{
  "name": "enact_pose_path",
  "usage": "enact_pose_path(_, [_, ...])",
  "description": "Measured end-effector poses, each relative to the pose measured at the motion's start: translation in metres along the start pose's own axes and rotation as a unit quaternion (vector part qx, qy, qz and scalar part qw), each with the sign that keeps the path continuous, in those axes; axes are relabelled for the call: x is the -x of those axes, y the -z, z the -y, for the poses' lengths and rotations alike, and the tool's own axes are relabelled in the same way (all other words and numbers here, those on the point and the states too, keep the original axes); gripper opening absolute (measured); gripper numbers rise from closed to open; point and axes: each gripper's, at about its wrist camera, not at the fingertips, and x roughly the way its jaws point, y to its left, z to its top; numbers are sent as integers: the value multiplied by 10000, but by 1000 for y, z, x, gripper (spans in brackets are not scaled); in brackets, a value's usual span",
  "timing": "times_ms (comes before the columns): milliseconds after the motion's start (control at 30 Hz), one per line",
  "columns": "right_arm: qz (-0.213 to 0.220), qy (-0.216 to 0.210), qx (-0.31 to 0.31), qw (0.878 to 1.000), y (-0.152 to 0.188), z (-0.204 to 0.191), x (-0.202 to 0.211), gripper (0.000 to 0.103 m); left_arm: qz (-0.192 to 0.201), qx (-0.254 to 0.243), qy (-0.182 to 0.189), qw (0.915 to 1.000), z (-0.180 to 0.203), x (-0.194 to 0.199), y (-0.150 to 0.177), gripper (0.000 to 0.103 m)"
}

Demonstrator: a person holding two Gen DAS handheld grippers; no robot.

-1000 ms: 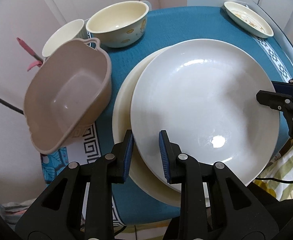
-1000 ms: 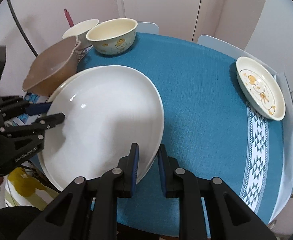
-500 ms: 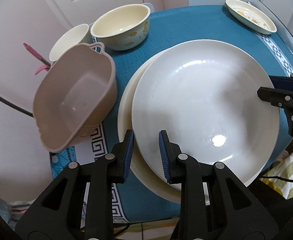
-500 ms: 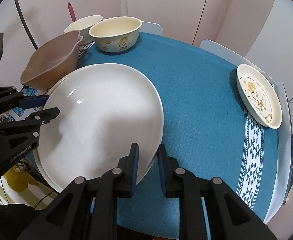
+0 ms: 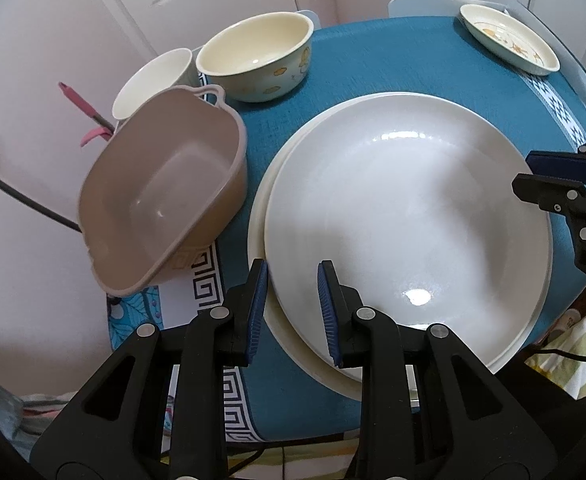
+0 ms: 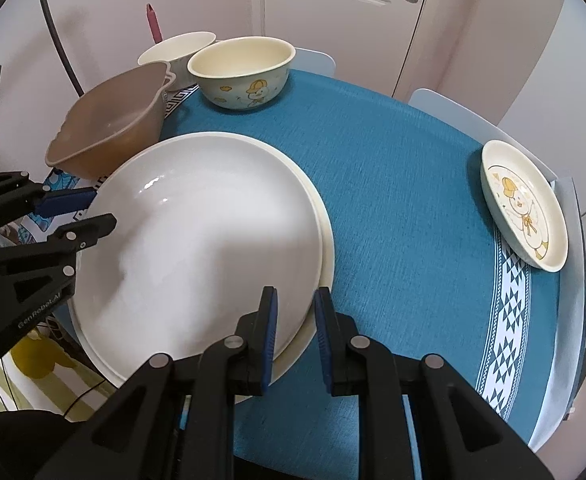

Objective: Organize plates and bowls
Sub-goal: 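Lower the white plate onto the yellow plate and open both grippers, then move both grippers to the oval duck-print plate and grasp its rim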

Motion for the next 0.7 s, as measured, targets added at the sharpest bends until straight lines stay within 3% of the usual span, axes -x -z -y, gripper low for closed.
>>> enact_pose_path(233, [247, -262, -482, 9982, -5, 16, 24, 18, 309, 371, 256, 9985, -18, 31, -11, 23])
enact_pose_path(300, [357, -451, -681, 9960, -7, 24, 36, 18, 524, 465, 321, 9970, -23, 46, -17, 38])
enact_pose_path(333, [381, -510, -762, 9951, -8, 26, 40, 18, 619, 486, 315, 9964, -25, 52, -20, 72])
enact_pose_path(367, [430, -529, -855, 9940, -9, 29, 45, 31, 753, 505, 290, 9955, -26, 58, -23, 102])
enact_pose_path(400, [517, -498, -943, 9930, -8, 32, 51, 45, 1071, 523, 271, 9925, -27, 70, -25, 103])
enact_pose_path(433, [610, -462, -1016, 9919, -8, 35, 57, 83, 1237, 497, 294, 9906, -27, 78, -28, 103])
enact_pose_path(467, [720, -441, -1096, 9904, -7, 38, 63, 102, 1324, 425, 344, 9897, -26, 83, -31, 103])
enact_pose_path(567, [1021, -295, -1407, 9843, 0, 52, 80, 102, 1445, 168, 527, 9880, -17, 97, -47, 103])
enact_pose_path(700, [1143, -69, -1889, 9753, 14, 82, 100, 102, 1587, -148, 1038, 9817, -3, 112, -78, 103])
